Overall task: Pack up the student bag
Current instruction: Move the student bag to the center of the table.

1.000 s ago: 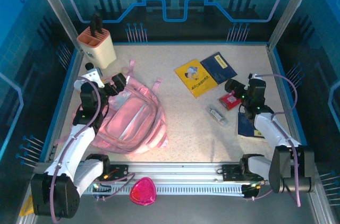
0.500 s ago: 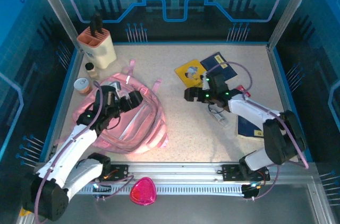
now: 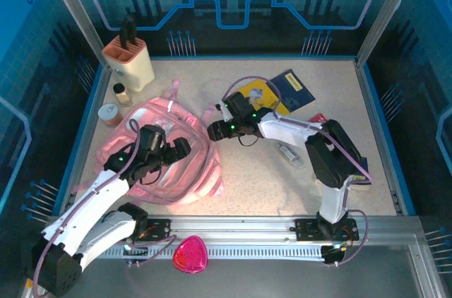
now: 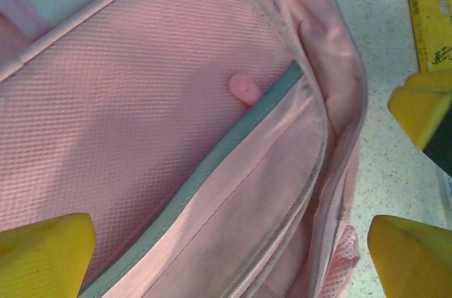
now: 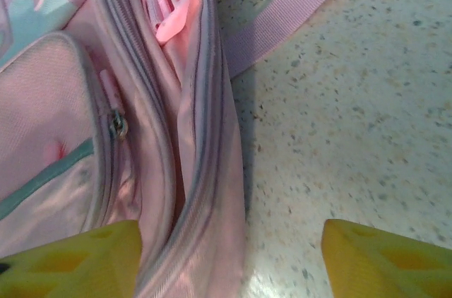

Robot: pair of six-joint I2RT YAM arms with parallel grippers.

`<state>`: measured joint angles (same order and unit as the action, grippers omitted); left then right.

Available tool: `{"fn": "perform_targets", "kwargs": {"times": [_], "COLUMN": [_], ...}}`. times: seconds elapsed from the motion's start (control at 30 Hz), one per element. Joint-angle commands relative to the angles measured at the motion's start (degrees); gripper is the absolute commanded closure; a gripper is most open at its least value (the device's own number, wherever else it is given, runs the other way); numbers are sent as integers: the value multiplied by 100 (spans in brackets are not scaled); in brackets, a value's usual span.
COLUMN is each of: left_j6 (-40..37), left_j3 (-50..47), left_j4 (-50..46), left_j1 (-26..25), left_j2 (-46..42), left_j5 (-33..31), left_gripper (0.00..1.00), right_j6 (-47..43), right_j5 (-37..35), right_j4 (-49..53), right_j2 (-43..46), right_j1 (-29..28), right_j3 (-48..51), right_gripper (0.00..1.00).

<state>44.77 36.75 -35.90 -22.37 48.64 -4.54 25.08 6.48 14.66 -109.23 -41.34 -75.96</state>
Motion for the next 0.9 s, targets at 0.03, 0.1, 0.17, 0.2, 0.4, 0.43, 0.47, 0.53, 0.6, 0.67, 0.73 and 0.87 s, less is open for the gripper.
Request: {"fn": "perform_targets", "kwargs": {"times": [0.03,0.1,0.17,0.2,0.4,0.43,0.47,0.53,0.6,0.67,0.73,0.87], "left_j6": [241,301,299,298,302,299,306,315,313,343,380,453], "left_j3": [-204,-304,-498,-569,-608,-608,-621,-652,-683,-742,-799,-824], "left_j4": [-553,-495,-122,22,259,272,297,308,277,333,531,1003], "left_j1": [-39,-39,-39,-39,-56,-50,-57,-61,-62,-65,-73,-127], "left_j2": [-75,-67,-46,-11,348,381,408,443,445,434,453,659], "left_j5": [-117,-52,287,393,476,467,454,437,393,415,572,755], "left_gripper": [1,1,1,1,1,1,1,1,1,1,1,1], "right_j6": [-203,-244,-280,-305,-267,-258,-247,-258,-318,-366,-405,-306], "right_j5": [-145,-143,-177,-197,108,96,65,14,-51,-116,-87,-55], "right_j4": [401,355,347,338,371,367,371,400,450,357,293,171], "right_j2": [-460,-522,-530,-521,-803,-859,-888,-910,-821,-591,-409,139], "right_j1": [-112,-126,-127,-128,-139,-144,-140,-136,-113,-92,-52,166], "right_j3": [-544,-582,-595,-579,-708,-745,-761,-788,-765,-582,-373,188], "right_gripper": [45,52,62,66,63,66,70,78,87,96,100,100]}}
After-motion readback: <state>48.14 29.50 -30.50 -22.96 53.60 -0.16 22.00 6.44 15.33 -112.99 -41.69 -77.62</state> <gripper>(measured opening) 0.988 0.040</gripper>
